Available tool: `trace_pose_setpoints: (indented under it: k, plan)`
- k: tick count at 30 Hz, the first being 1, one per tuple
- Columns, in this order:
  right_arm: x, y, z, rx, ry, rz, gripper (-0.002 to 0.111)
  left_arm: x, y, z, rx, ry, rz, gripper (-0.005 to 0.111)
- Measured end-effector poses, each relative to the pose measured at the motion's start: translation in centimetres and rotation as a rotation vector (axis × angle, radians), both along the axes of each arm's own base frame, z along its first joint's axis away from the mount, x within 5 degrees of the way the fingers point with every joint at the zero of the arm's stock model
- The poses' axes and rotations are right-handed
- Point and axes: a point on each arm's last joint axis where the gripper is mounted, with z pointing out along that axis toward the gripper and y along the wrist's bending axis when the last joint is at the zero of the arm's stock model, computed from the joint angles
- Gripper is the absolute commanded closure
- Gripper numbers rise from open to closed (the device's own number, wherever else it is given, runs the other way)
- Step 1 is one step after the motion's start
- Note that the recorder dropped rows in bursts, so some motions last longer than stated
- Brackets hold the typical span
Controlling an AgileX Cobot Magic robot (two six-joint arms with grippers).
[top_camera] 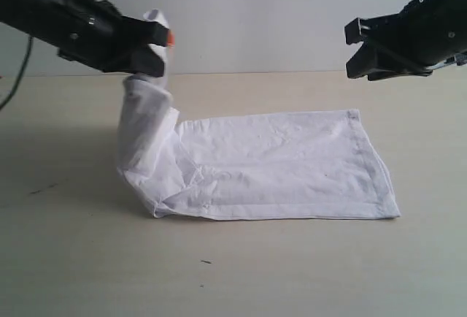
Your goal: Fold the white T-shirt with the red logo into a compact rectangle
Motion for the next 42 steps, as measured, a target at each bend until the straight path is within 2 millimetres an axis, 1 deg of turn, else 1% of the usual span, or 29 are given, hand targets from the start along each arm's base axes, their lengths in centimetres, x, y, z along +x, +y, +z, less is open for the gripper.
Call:
trace_pose_setpoints:
  k: [1, 2, 3, 4, 5, 6, 7, 8, 10, 11, 12, 13, 15, 17, 20, 25, 27, 29, 32, 36, 38, 42]
  plan:
    - [-0.6, 0.2, 1.3, 0.002, 0.0, 0.034, 0.074, -0.3, -2.6, -0.5, -0.018, -0.023, -0.03, 0.107]
    - [-1.0, 0.2, 1.7, 0.001, -0.005, 0.043, 0.074, -0.4, -4.0, -0.8, -0.024, -0.029, -0.05, 0.107]
    - [-1.4, 0.3, 2.4, -0.006, -0.018, 0.053, 0.074, -0.5, -6.1, -1.3, -0.03, -0.035, -0.084, 0.107]
    - [-1.7, 0.3, 2.9, -0.007, -0.031, 0.054, 0.074, -0.6, -7.7, -1.4, -0.041, -0.04, -0.109, 0.104]
    - [-2.0, 0.3, 3.3, -0.007, -0.042, 0.055, 0.074, -0.8, -10.1, -2.3, -0.048, -0.032, -0.149, 0.097]
    - [-2.1, 0.3, 3.5, -0.009, -0.048, 0.056, 0.074, -0.7, -11.7, -2.4, -0.064, -0.043, -0.17, 0.09]
    - [-2.1, 0.3, 3.5, -0.008, -0.046, 0.057, 0.074, -0.7, -12.8, -2.7, -0.072, -0.044, -0.184, 0.082]
    - [-2.1, 0.3, 3.4, -0.008, -0.044, 0.058, 0.073, -0.7, -13.7, -3.2, -0.073, -0.038, -0.196, 0.07]
    - [-2.1, 0.3, 3.4, -0.01, -0.041, 0.059, 0.07, -0.5, -15.2, -4.0, -0.08, -0.039, -0.213, 0.035]
    - [-2.0, 0.2, 3.2, -0.026, -0.036, 0.062, 0.068, -0.2, -15.7, -4.4, -0.083, -0.038, -0.214, 0.031]
    - [-2.0, 0.1, 3.1, -0.038, -0.033, 0.065, 0.068, -0.1, -15.9, -4.5, -0.085, -0.037, -0.215, 0.033]
    - [-1.9, 0.0, 2.9, -0.05, -0.026, 0.065, 0.067, 0.0, -16.0, -4.7, -0.084, -0.034, -0.213, 0.037]
    - [-1.5, -0.3, 2.1, -0.084, 0.004, 0.059, 0.067, 0.2, -15.8, -4.6, -0.086, -0.036, -0.208, 0.05]
    - [-0.9, -0.6, 0.8, -0.11, 0.05, 0.045, 0.067, 0.8, -14.8, -4.0, -0.088, -0.031, -0.194, 0.054]
    - [0.0, -1.3, -1.2, -0.11, 0.127, 0.023, 0.065, 1.6, -12.9, -2.9, -0.076, -0.036, -0.183, 0.054]
    - [1.5, -3.0, -6.1, -0.095, 0.28, -0.019, 0.063, 2.6, -9.3, -0.7, -0.029, -0.062, -0.146, 0.054]
    - [2.0, -3.6, -8.2, -0.079, 0.337, -0.041, 0.063, 2.6, -7.7, -0.5, 0.007, -0.074, -0.127, 0.054]
    - [2.3, -3.9, -9.9, -0.056, 0.379, -0.056, 0.063, 2.6, -6.5, -0.6, 0.039, -0.074, -0.112, 0.054]
    - [3.0, -3.6, -12.2, -0.005, 0.423, -0.057, 0.063, 2.4, -4.7, -1.3, 0.074, -0.053, -0.088, 0.054]
    - [3.6, -3.0, -14.5, 0.079, 0.449, -0.04, 0.063, 2.0, -3.2, -2.4, 0.098, -0.035, -0.052, 0.054]
    - [3.8, -2.7, -15.4, 0.119, 0.454, -0.028, 0.063, 1.8, -2.6, -2.8, 0.106, -0.037, -0.034, 0.054]
    - [4.2, -2.4, -16.5, 0.16, 0.44, -0.022, 0.063, 1.6, -2.0, -3.4, 0.12, -0.046, -0.017, 0.054]
